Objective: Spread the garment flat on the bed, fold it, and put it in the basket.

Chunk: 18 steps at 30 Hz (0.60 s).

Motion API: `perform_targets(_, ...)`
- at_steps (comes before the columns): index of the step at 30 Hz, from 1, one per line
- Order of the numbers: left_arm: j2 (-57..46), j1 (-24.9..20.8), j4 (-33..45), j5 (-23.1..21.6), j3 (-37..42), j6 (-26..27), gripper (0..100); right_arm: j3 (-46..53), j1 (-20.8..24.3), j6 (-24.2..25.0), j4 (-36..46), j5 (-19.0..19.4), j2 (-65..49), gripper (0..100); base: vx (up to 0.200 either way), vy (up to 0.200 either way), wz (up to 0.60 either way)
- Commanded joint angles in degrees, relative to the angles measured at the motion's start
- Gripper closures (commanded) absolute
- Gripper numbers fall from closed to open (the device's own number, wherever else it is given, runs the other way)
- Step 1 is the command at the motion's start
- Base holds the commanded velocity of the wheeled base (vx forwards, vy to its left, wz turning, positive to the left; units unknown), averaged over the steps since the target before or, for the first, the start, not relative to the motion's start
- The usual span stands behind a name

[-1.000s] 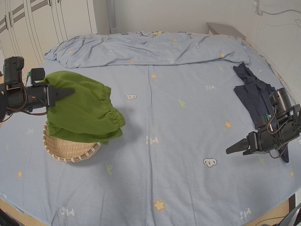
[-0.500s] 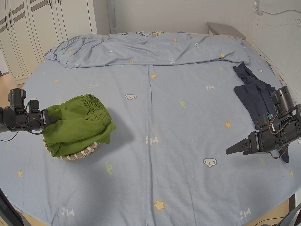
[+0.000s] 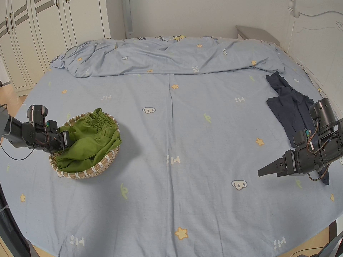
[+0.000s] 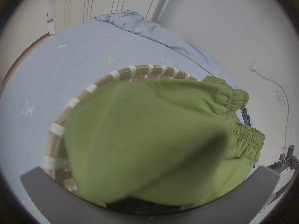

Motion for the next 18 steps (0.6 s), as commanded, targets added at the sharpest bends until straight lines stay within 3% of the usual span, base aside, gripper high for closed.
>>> perform_targets(1, 1.40, -1.85, 0.14, 0.01, -0.59, -0.08, 100, 0.00, -0.09, 0.02, -0.05, 0.04, 0.13, 0, 0.000, 0.000, 0.00)
perform_targets(6, -0.09, -2.20, 0.14, 0.27, -0.06, -0.08, 100, 0.00, -0.09, 0.02, -0.05, 0.04, 0.04, 0, 0.000, 0.000, 0.00)
perform_targets(7, -0.71, -2.11, 0.14, 0.54, -0.06, -0.17, 0, -0.09, -0.09, 0.02, -0.05, 0.04, 0.04, 0, 0.000, 0.000, 0.00)
perform_targets(18, -15.83, -1.59, 4.53, 0.89, 4.86, 0.54, 0, -0.09, -0.09, -0.07, -0.05, 0.04, -0.14, 0, 0.000, 0.000, 0.00)
